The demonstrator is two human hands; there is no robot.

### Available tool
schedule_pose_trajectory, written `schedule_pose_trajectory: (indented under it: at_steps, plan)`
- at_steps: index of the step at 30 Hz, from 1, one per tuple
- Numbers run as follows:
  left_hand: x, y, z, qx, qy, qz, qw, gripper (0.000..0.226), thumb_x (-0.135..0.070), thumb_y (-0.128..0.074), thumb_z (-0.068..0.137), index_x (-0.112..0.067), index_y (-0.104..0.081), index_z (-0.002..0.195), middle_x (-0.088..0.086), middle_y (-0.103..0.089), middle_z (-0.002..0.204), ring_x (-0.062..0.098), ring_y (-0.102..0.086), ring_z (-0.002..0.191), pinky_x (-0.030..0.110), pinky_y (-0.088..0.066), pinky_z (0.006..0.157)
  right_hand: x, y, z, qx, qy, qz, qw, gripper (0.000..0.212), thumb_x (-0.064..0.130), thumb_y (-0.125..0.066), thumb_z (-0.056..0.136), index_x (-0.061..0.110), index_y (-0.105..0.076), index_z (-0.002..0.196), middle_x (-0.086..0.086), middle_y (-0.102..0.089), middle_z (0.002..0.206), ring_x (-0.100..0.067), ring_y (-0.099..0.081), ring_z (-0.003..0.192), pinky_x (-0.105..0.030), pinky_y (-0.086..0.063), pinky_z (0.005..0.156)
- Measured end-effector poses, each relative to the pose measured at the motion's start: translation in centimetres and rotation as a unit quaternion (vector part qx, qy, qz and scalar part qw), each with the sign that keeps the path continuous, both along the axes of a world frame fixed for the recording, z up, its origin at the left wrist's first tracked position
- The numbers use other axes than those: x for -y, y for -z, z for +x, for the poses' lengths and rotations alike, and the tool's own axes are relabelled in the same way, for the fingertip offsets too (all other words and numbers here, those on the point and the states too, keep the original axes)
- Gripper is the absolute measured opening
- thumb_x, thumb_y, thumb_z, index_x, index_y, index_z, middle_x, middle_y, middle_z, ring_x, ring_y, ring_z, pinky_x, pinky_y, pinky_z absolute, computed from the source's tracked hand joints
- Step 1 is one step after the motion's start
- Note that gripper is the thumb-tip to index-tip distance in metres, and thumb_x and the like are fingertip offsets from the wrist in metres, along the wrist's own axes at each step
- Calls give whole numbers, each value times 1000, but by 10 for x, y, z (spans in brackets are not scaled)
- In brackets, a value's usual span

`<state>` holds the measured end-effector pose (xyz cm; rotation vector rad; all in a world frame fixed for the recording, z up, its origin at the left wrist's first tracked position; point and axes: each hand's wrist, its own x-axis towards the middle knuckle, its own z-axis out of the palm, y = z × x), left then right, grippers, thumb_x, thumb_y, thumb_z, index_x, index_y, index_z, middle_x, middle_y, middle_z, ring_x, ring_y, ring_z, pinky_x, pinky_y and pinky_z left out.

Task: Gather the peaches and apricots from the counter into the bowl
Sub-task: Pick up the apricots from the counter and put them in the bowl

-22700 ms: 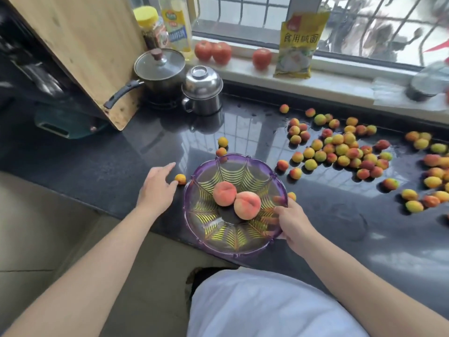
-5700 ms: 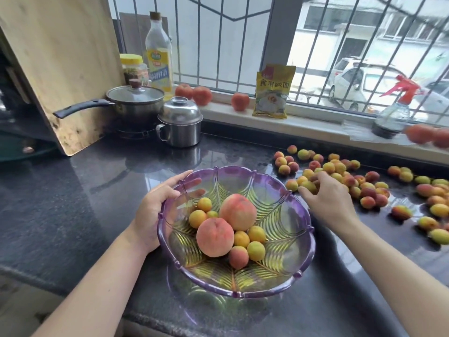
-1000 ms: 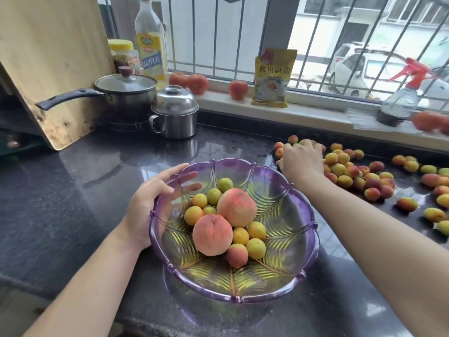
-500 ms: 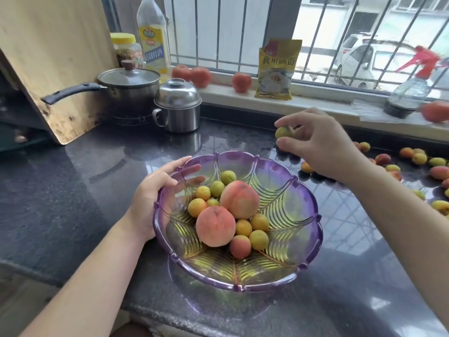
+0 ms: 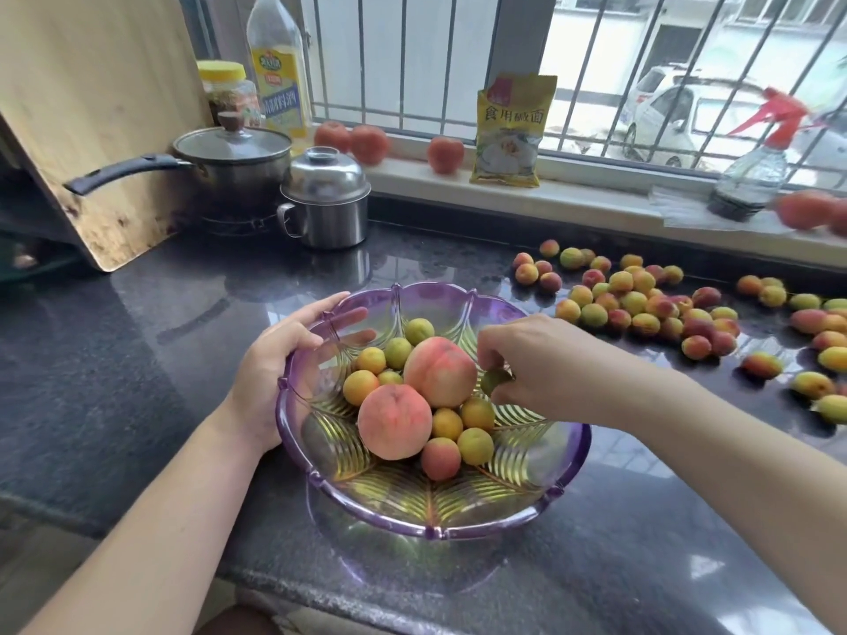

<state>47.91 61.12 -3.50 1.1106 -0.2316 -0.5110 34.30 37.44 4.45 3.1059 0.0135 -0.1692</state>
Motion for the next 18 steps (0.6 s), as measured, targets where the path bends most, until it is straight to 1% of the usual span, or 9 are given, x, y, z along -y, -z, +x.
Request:
schedule_pose_trajectory:
  at_steps: [3,6,8,11,14,16,18]
  plan:
    - [1,-1,0,2,2,4,1000,54,-1,-27,101,-4,-60,143,19,-69,139,41,-68,126,48,-61,99,-2,3,2,-6,4,4,1000,22,27,-73,88,24,-56,103,6,-59,97,-17,-54,88,-30,-46,69]
    - [0,0,0,2,2,7,1000,53,-2,-27,101,-5,-60,143,19,-70,139,41,-68,126,46,-63,97,-3,4,2,-20,2,-3,1000,20,19,-69,90,25,-56,104,5,-60,97,-15,-55,84,-25,-44,63]
    - [-2,0,1,3,3,2,1000,53,-3,-30,100,-4,-59,144,19,-69,140,41,-68,127,48,-61,100,-1,2,2,-22,12,-3,1000,19,14,-66,92,25,-59,106,6,-60,95,-13,-56,82,-23,-46,62]
    - [-2,1,2,9,7,-2,1000,55,-6,-35,96,-4,-59,145,20,-68,142,42,-67,129,49,-60,102,2,2,3,-3,21,-5,1000,16,11,-62,92,24,-62,102,8,-59,89,-13,-56,79,-25,-47,62]
    - [-2,2,2,6,4,6,1000,53,-3,-29,101,-5,-60,144,19,-68,141,41,-67,129,54,-58,105,0,5,4,3,13,-12,1000,14,10,-62,91,22,-61,98,6,-59,86,-15,-56,78,-22,-42,57]
    - [-3,3,3,10,-1,10,1000,53,-3,-29,100,-5,-60,144,19,-68,142,42,-66,130,57,-52,109,-1,7,3,6,10,-15,1000,13,10,-62,91,22,-61,96,5,-59,86,-16,-57,78,-25,-45,59]
    - [-3,5,3,8,-2,8,1000,54,-4,-30,99,-5,-60,143,20,-67,142,43,-65,131,59,-48,111,1,6,2,13,6,-10,1000,11,12,-63,92,22,-62,97,6,-60,87,-16,-57,79,-28,-50,64]
